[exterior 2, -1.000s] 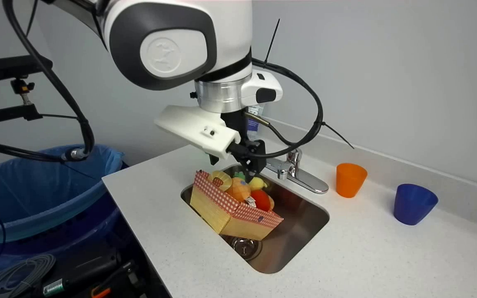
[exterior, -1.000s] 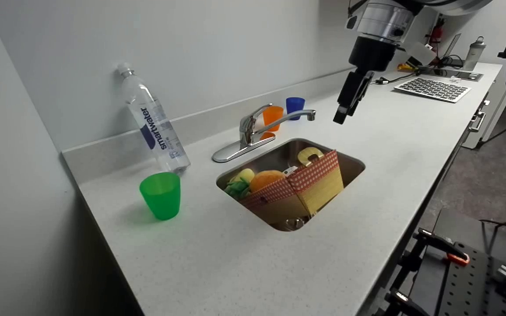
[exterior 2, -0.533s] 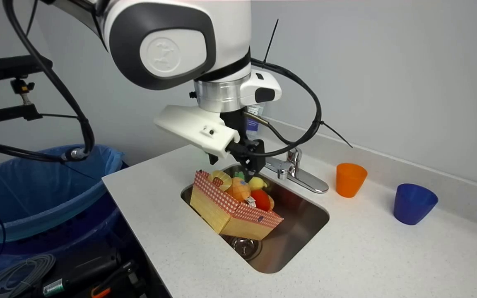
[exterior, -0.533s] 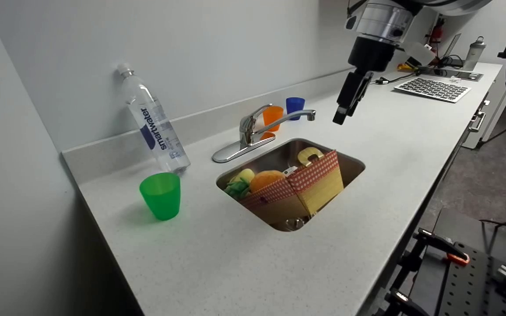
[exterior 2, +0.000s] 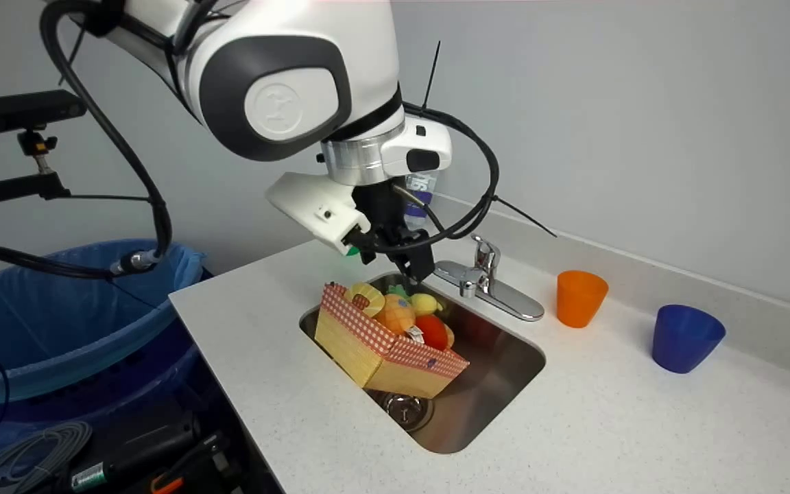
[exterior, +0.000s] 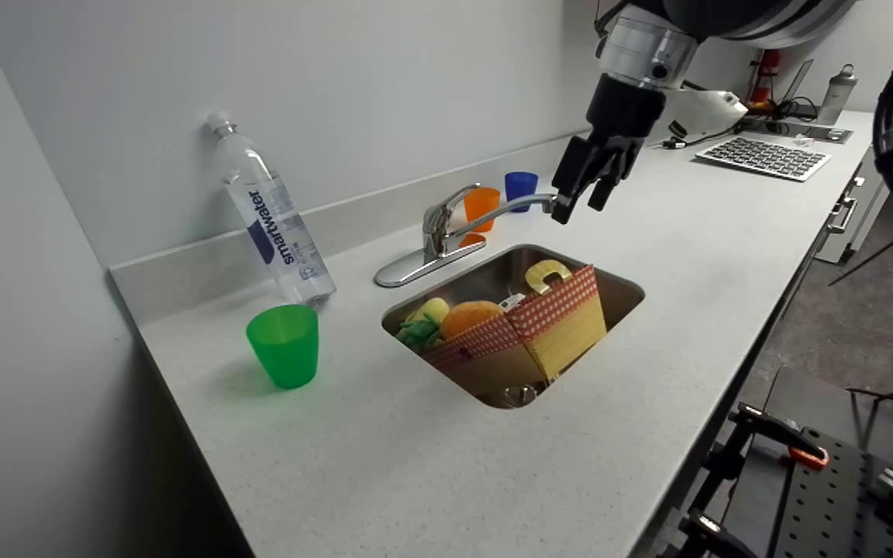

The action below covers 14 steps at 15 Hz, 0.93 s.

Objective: Remove the box out of the sink

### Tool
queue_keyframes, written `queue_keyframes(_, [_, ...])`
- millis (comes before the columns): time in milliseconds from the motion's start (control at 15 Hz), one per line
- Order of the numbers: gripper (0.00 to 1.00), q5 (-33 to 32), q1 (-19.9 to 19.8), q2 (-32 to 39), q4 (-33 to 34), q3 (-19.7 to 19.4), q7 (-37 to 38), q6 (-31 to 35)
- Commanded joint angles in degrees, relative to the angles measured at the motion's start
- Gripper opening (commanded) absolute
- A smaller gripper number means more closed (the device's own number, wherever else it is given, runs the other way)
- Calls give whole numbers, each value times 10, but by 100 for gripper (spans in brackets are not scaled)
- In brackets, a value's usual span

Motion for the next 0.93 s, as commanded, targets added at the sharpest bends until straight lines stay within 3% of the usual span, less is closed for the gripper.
queue_keyframes(0, [100, -42, -45, 24, 4, 39, 131, 13])
queue_keyframes(467, [100, -65, -68, 61, 25, 74, 342, -67])
queue_keyframes(667, [100, -43, -65, 86, 43, 73, 398, -96])
queue_keyframes(867, [100, -23, -60, 112, 54, 66, 429, -78])
